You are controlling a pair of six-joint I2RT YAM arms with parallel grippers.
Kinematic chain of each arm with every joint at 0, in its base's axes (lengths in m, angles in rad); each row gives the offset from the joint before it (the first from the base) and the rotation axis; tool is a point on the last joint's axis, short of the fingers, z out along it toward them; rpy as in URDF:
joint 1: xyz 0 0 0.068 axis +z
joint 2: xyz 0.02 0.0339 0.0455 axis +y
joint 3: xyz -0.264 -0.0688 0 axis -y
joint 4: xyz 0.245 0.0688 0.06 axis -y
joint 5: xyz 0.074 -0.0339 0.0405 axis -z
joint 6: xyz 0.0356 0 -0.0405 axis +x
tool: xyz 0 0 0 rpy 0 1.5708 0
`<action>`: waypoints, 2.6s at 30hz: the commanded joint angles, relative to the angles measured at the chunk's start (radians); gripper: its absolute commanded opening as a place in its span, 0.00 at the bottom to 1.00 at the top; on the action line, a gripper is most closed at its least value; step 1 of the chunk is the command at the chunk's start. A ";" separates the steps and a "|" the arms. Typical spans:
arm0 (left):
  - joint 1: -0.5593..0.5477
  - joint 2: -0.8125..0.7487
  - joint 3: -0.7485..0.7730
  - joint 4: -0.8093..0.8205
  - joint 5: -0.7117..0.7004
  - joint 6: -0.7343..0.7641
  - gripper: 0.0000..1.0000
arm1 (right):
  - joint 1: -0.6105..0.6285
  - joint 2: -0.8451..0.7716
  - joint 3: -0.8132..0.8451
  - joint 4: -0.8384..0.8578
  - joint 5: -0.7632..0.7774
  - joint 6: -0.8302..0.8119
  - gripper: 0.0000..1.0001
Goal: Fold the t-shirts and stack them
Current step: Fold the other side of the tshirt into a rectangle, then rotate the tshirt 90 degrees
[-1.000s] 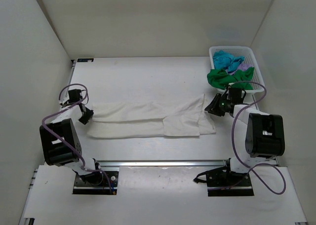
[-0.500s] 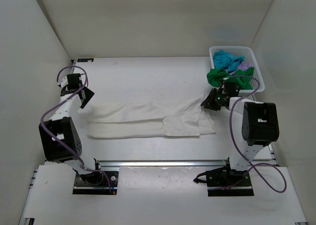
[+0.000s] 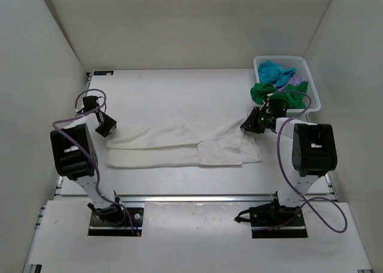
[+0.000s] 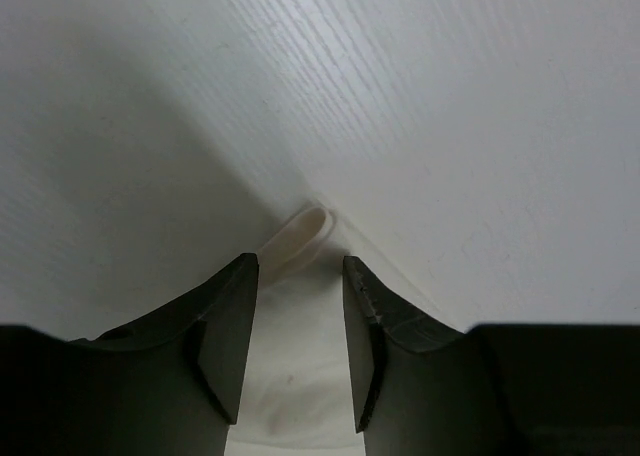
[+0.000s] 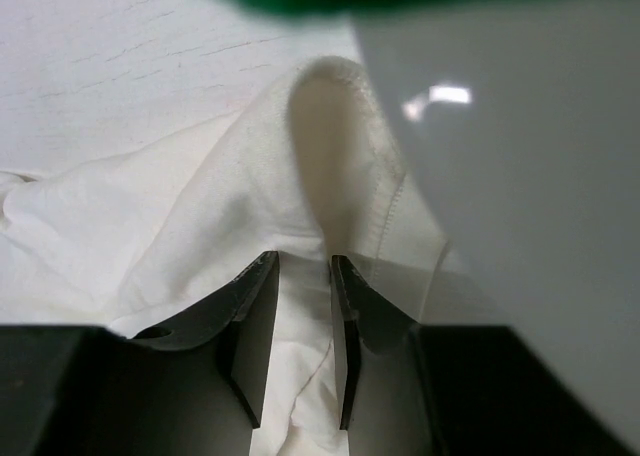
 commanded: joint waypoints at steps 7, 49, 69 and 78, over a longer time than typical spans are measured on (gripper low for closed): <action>-0.018 0.007 0.010 0.101 0.063 -0.027 0.33 | -0.009 0.002 0.053 -0.001 -0.012 -0.007 0.26; 0.004 -0.045 0.222 0.087 0.075 -0.089 0.62 | -0.051 -0.172 0.056 -0.202 0.069 -0.087 0.20; -0.041 -0.252 -0.310 0.099 0.194 -0.072 0.56 | 0.235 -0.213 -0.104 -0.133 -0.035 0.054 0.00; -0.099 -0.399 -0.273 -0.043 0.240 -0.015 0.59 | 0.351 0.086 0.083 -0.068 0.038 0.068 0.01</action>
